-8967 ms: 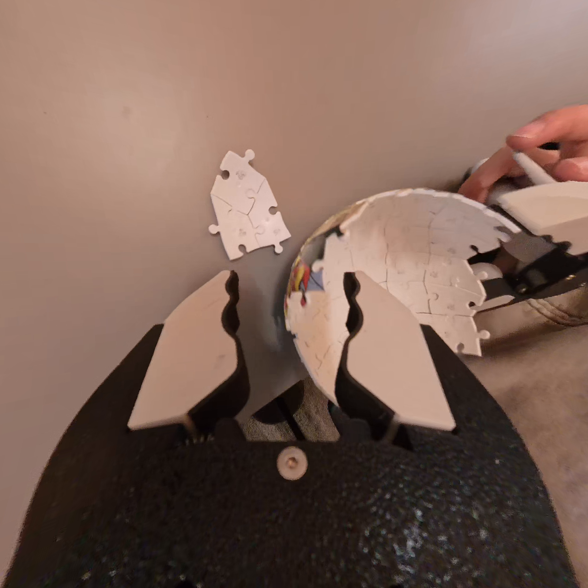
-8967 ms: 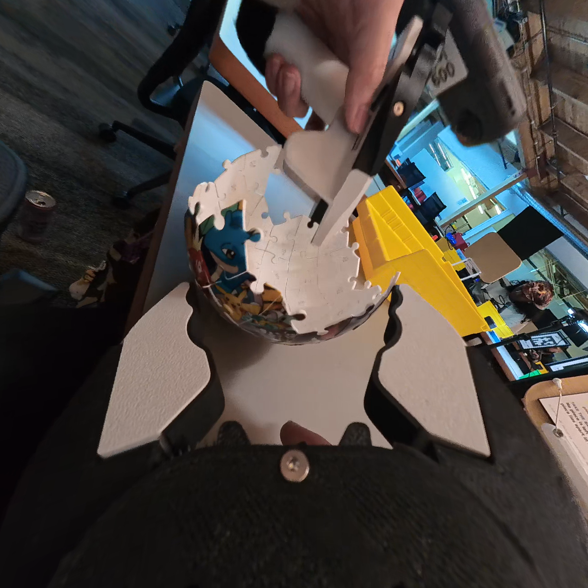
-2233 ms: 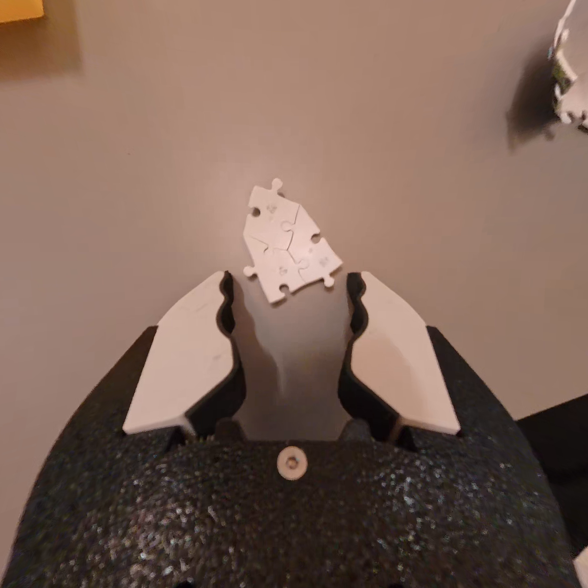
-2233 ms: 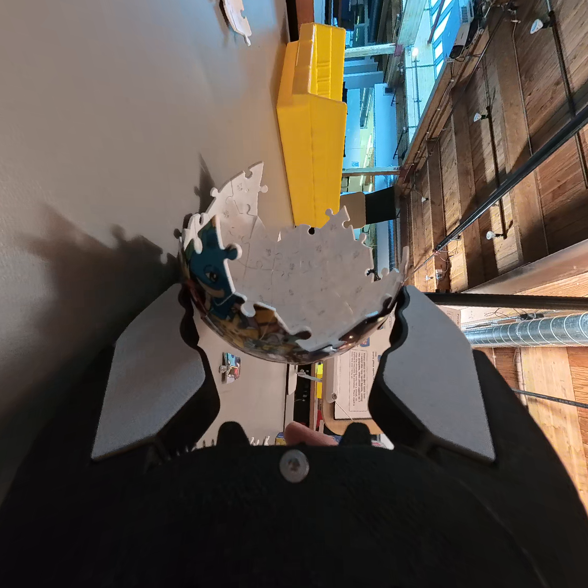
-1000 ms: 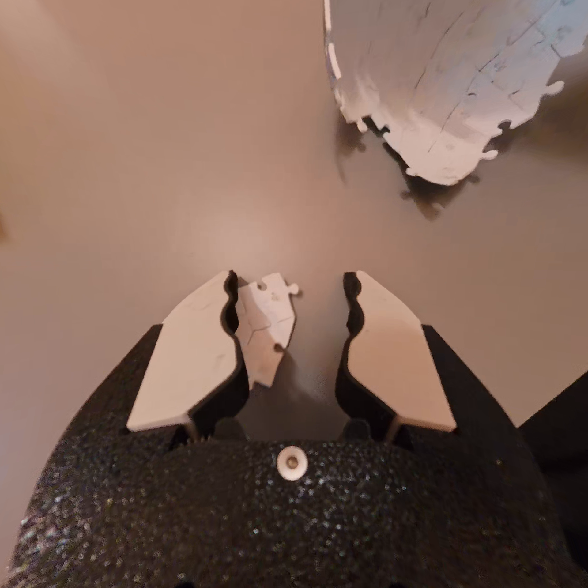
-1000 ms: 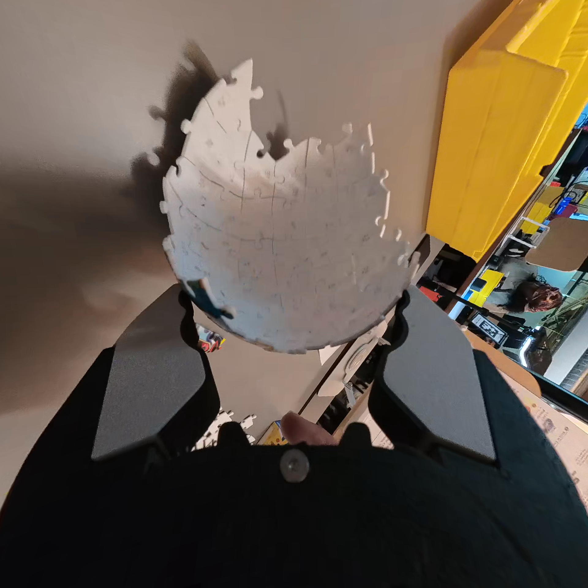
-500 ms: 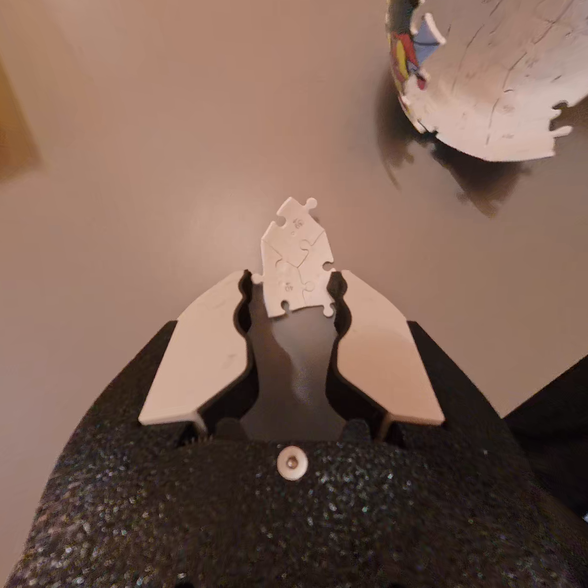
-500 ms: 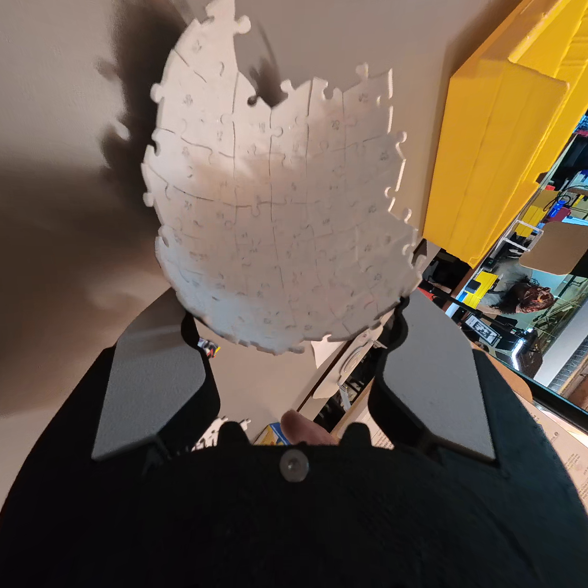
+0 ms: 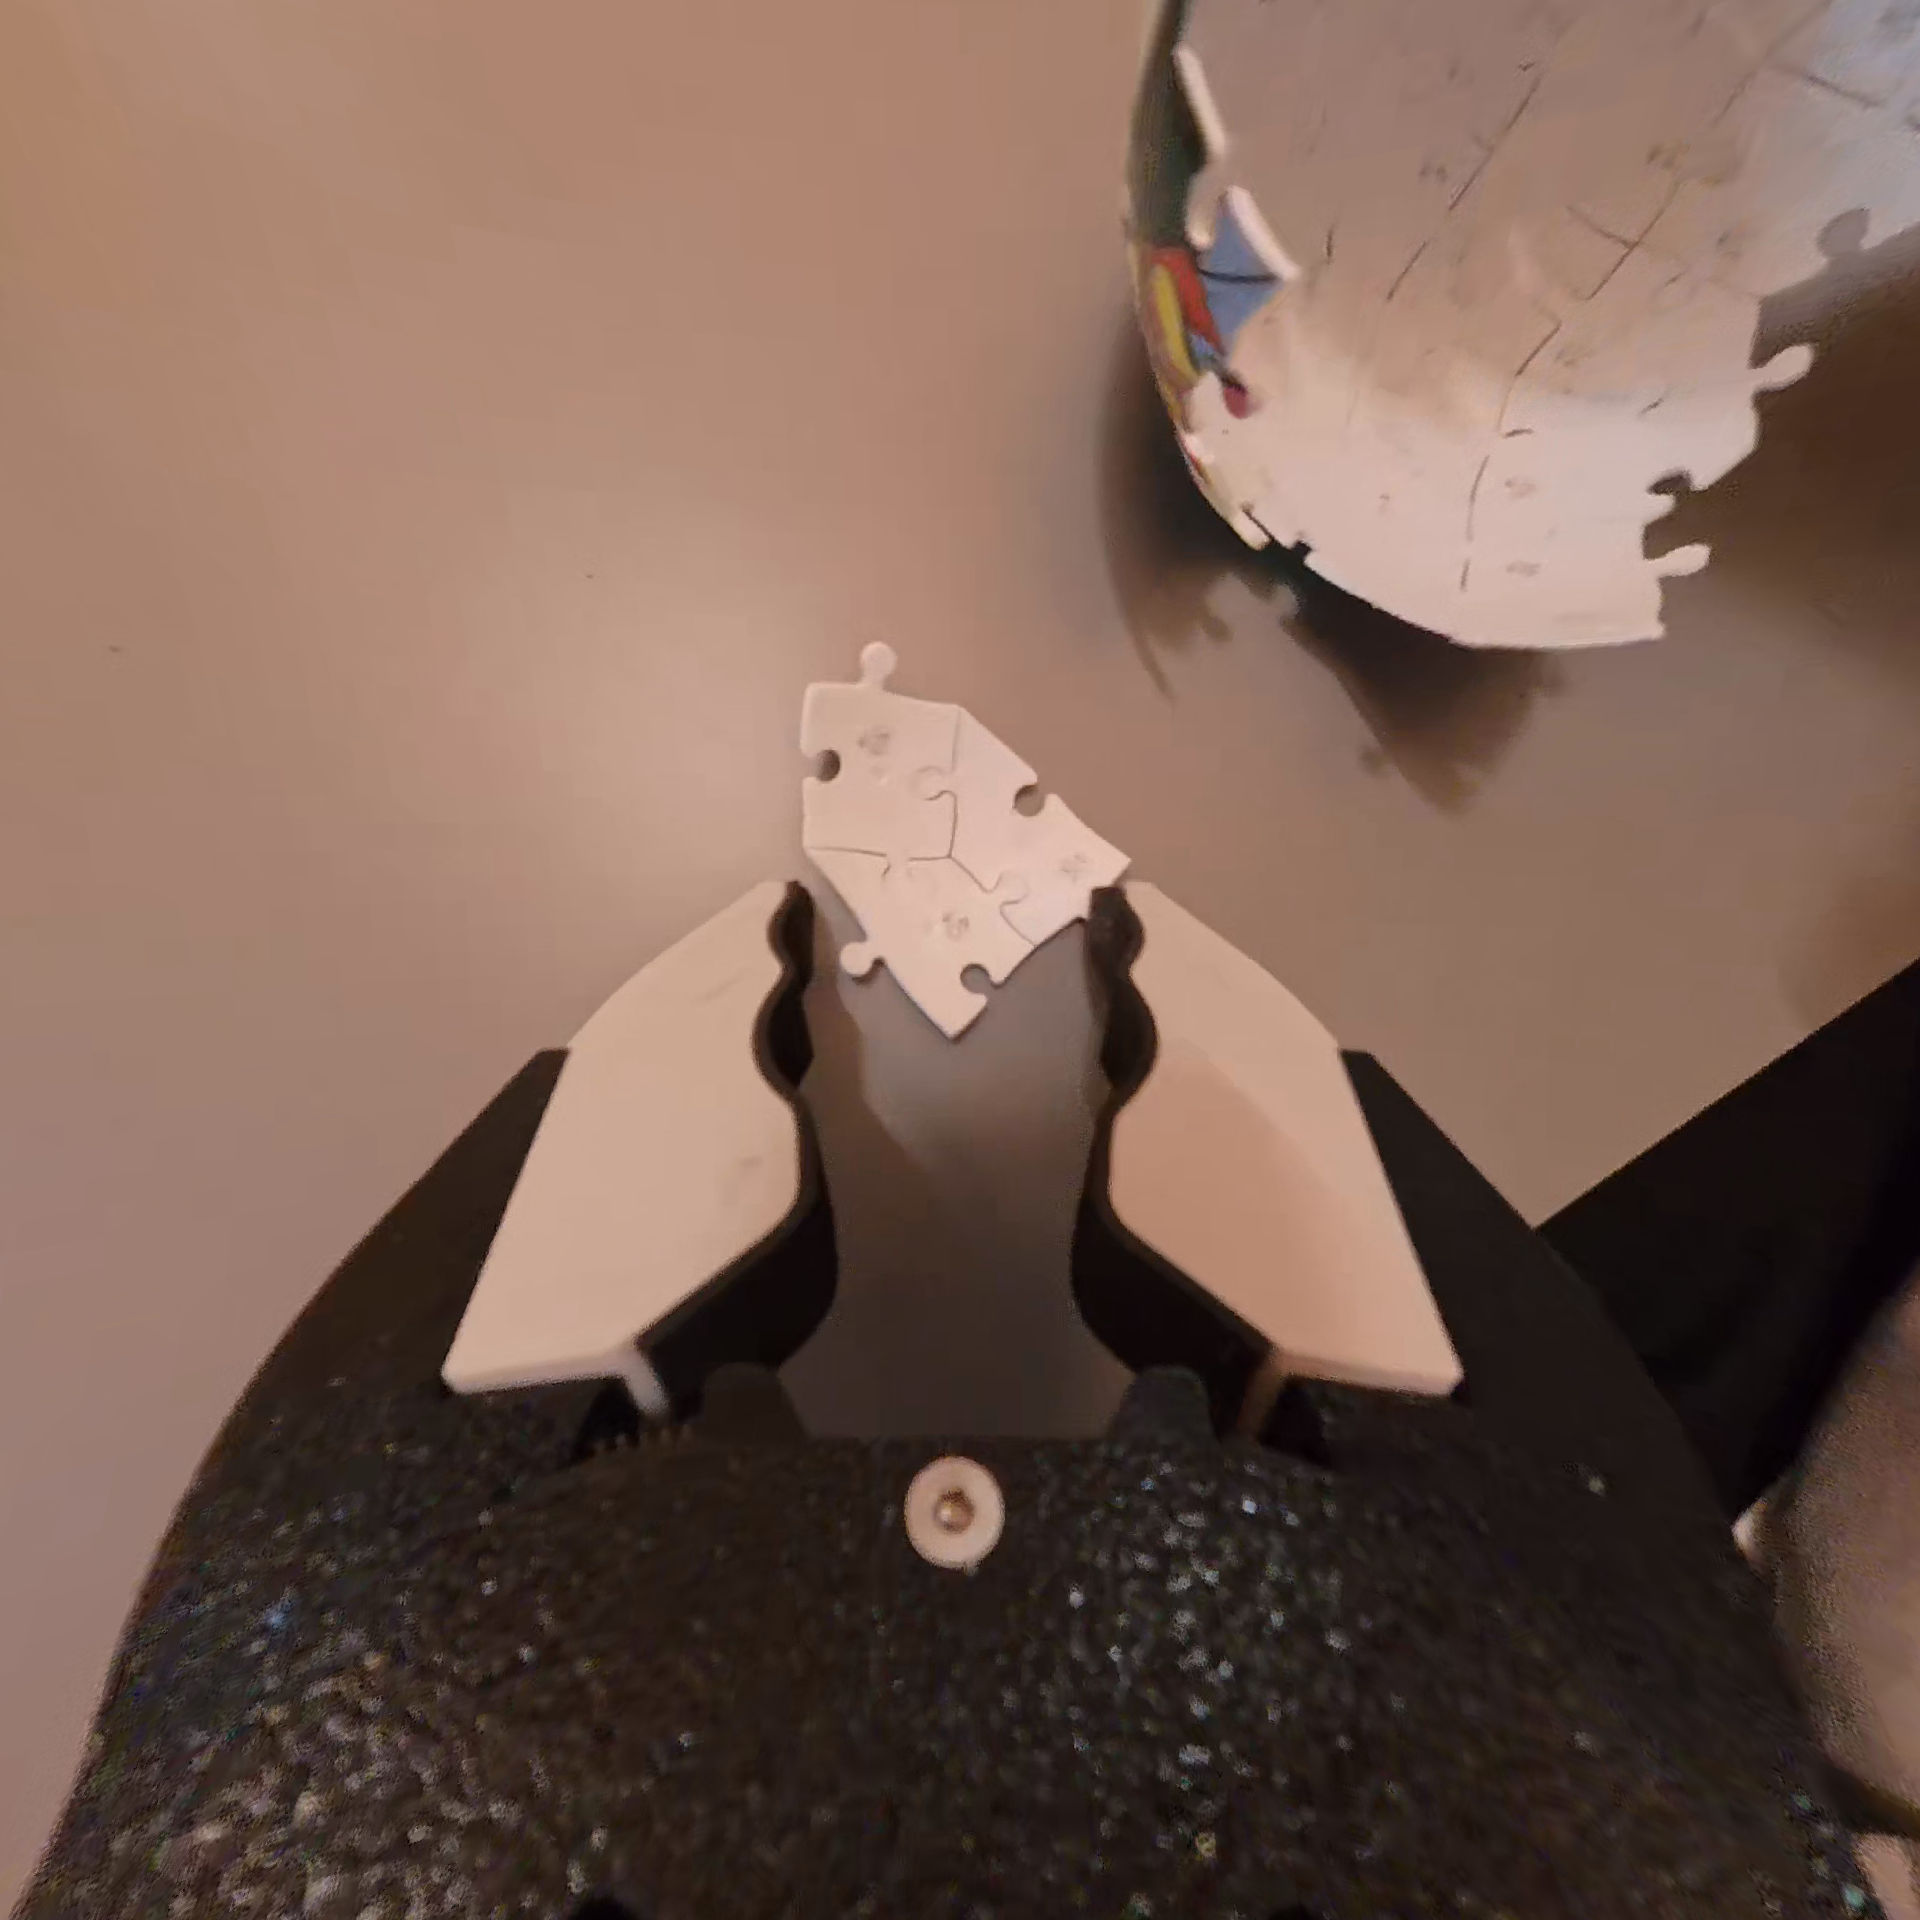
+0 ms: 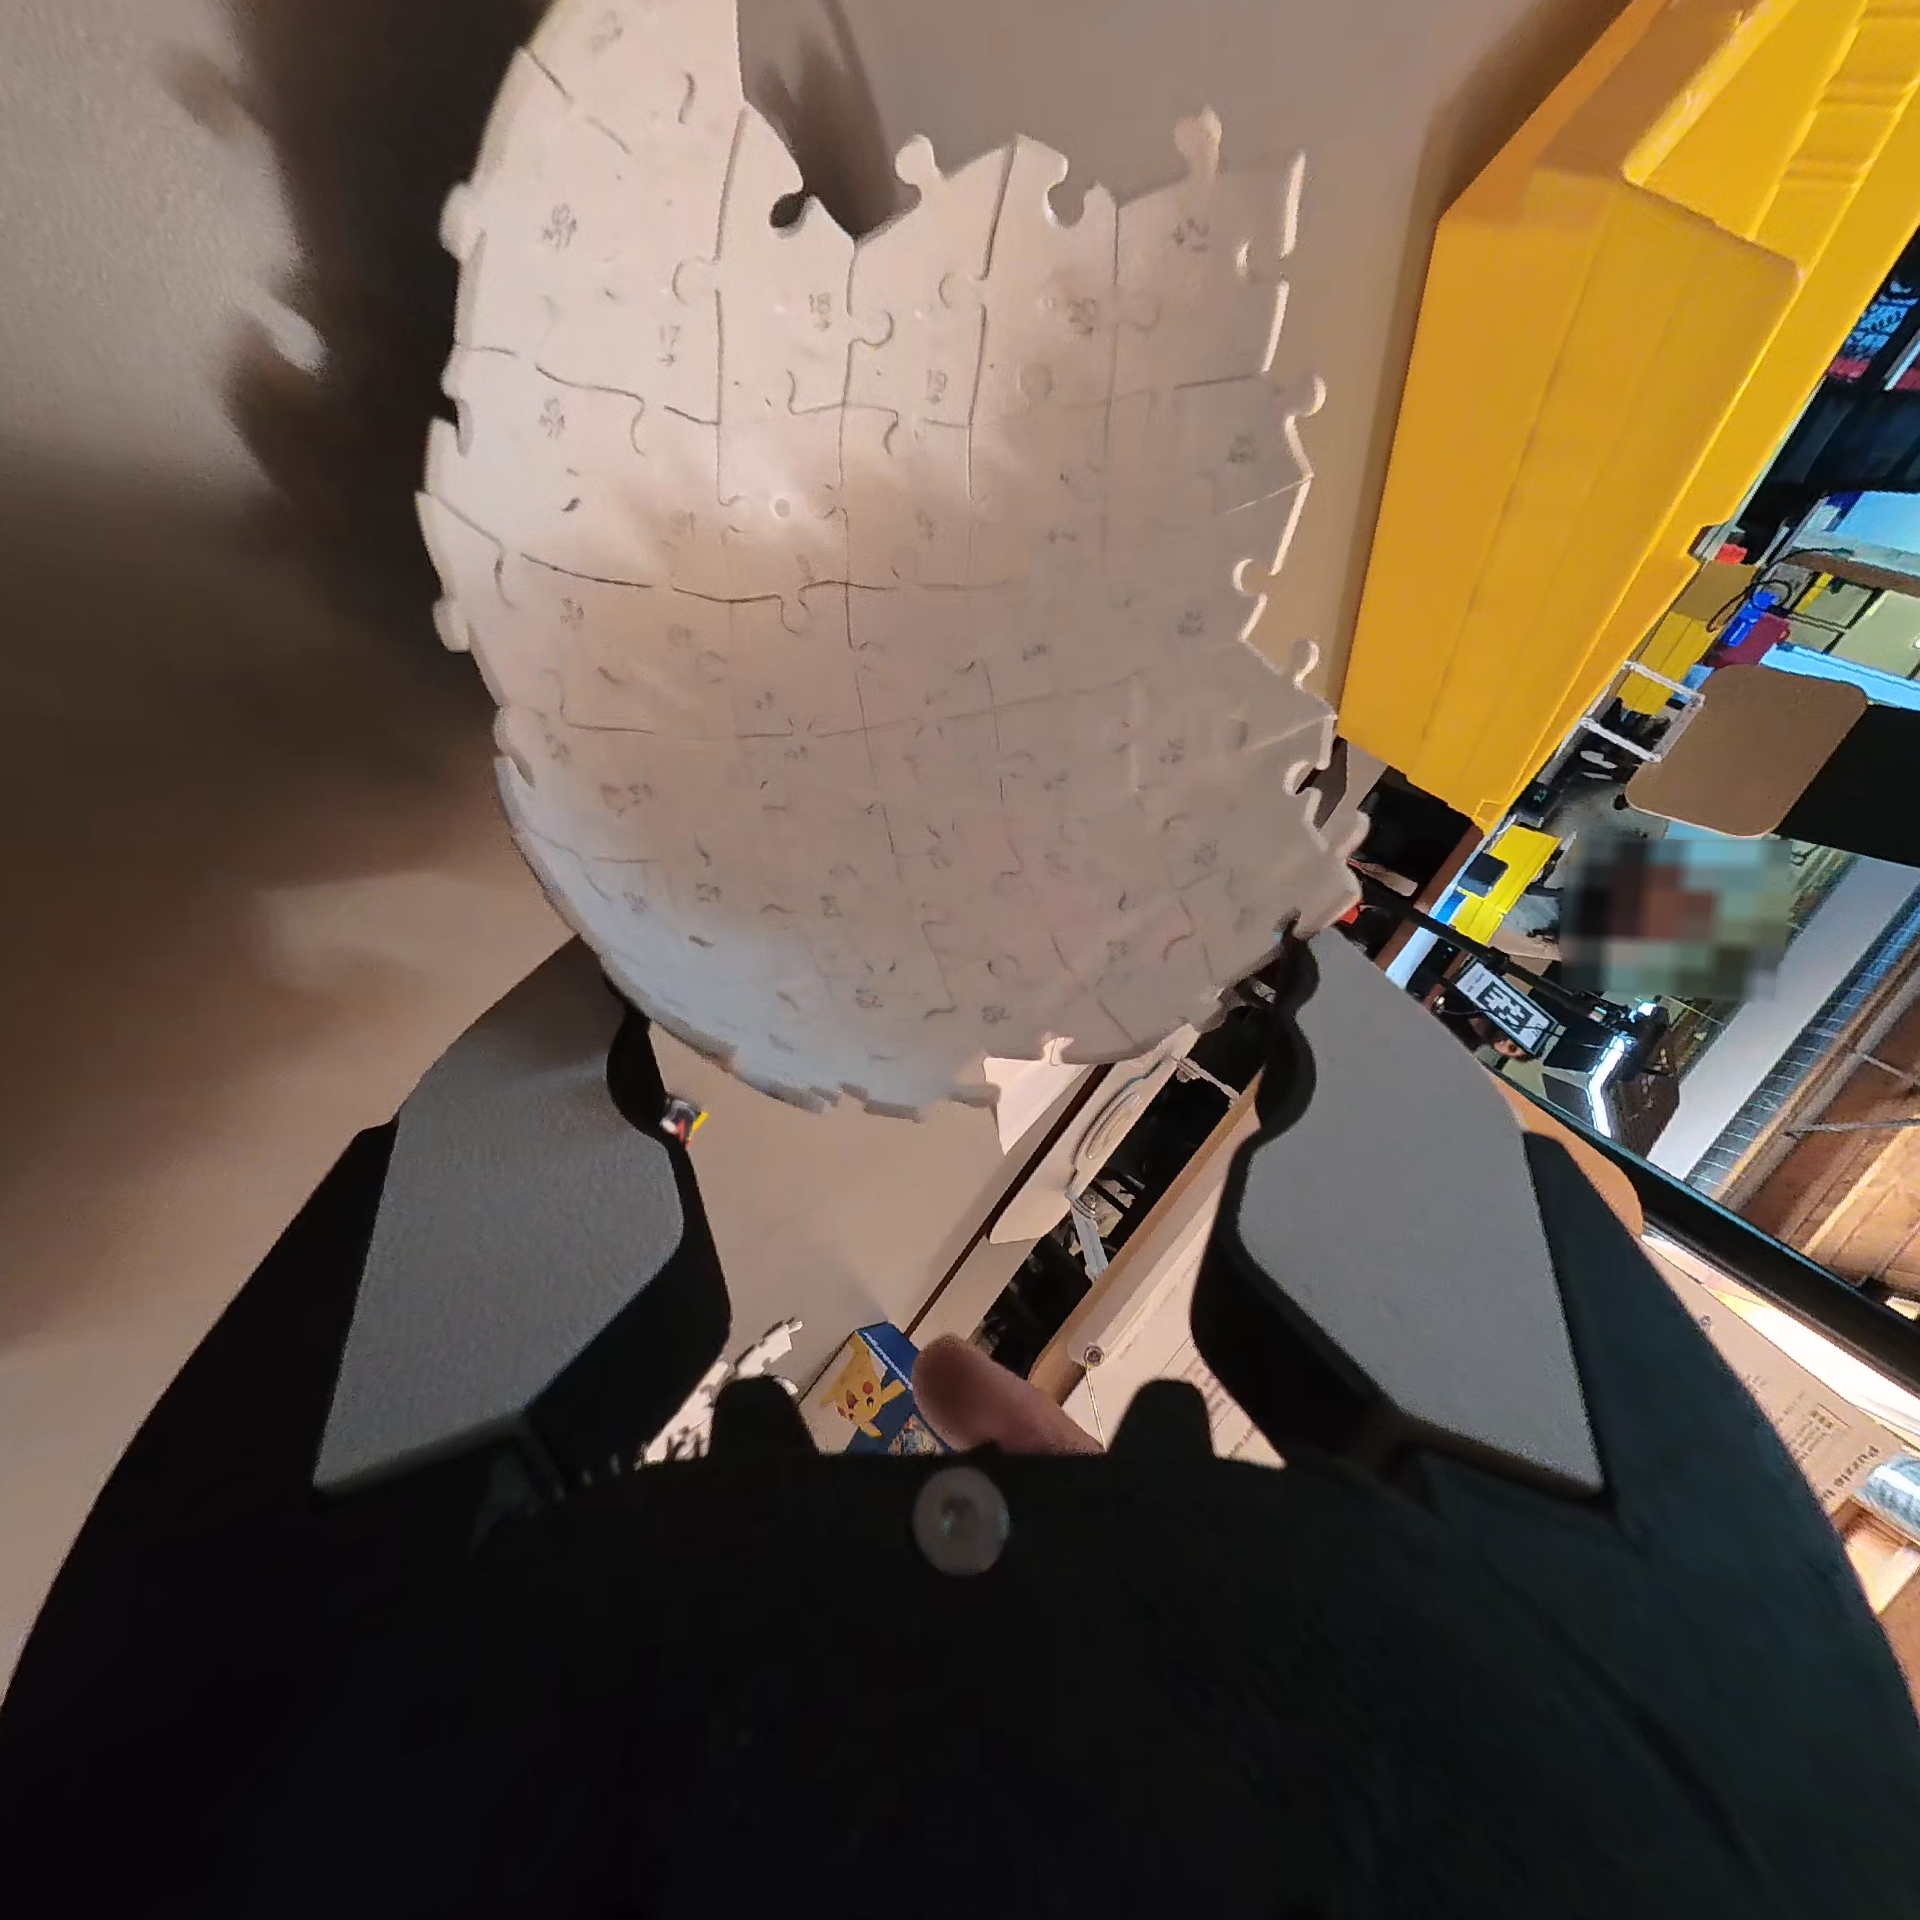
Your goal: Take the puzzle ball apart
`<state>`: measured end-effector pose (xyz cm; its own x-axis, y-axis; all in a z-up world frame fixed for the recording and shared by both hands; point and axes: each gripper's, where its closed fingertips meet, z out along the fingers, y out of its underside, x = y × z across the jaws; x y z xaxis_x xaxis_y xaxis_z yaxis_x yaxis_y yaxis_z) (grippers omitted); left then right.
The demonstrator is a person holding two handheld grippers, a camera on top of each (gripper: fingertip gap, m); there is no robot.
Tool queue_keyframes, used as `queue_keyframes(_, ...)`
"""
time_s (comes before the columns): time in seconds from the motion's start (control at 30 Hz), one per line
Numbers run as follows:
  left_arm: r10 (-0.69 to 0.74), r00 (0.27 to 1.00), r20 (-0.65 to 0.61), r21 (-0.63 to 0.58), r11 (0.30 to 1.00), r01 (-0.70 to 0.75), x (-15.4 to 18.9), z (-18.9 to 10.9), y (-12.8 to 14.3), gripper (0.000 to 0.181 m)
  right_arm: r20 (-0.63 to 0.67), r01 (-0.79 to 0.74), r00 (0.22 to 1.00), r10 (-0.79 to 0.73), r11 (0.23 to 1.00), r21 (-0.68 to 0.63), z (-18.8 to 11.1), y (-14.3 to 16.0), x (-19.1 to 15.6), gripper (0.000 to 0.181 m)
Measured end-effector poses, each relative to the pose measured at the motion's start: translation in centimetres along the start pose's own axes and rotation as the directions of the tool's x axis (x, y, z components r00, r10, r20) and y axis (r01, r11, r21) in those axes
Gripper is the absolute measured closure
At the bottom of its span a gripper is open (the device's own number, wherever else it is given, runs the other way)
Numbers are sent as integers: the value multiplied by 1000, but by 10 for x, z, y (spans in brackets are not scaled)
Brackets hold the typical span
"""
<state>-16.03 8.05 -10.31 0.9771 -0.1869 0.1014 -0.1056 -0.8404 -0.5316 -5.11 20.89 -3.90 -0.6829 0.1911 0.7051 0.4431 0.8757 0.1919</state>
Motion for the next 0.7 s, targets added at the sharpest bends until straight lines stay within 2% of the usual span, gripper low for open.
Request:
queue_keyframes(0.03,3,1000,30,3,1000,-3,-2,-2,-1,126,-4,0,1000,0,1000,-2,0,0,0,68)
queue_keyframes(0.13,-49,995,86,104,994,40,-1,-14,-25,123,-2,-13,1000,13,1000,0,1,2,0,68)
queue_keyframes(0.2,-142,985,99,208,971,119,1,-21,-48,118,2,-20,1000,20,1000,-5,3,4,-1,68)
queue_keyframes(0.3,-218,975,-33,278,935,218,15,-14,-74,112,-2,-20,1000,20,1000,-18,5,6,0,68)
queue_keyframes(0.37,-250,968,-26,239,939,249,13,-3,-76,98,-5,-19,1000,19,1000,-22,5,6,0,68)
queue_keyframes(0.47,-247,969,11,185,953,241,15,11,-77,97,-11,-17,1000,17,1000,-13,4,3,0,70)
queue_keyframes(0.57,-230,965,122,81,972,222,5,23,-63,98,-12,-17,1000,17,1000,-3,4,0,0,71)
queue_keyframes(0.7,-228,961,156,25,974,227,-1,28,-55,98,-4,-24,1000,24,1000,14,5,-1,-2,69)
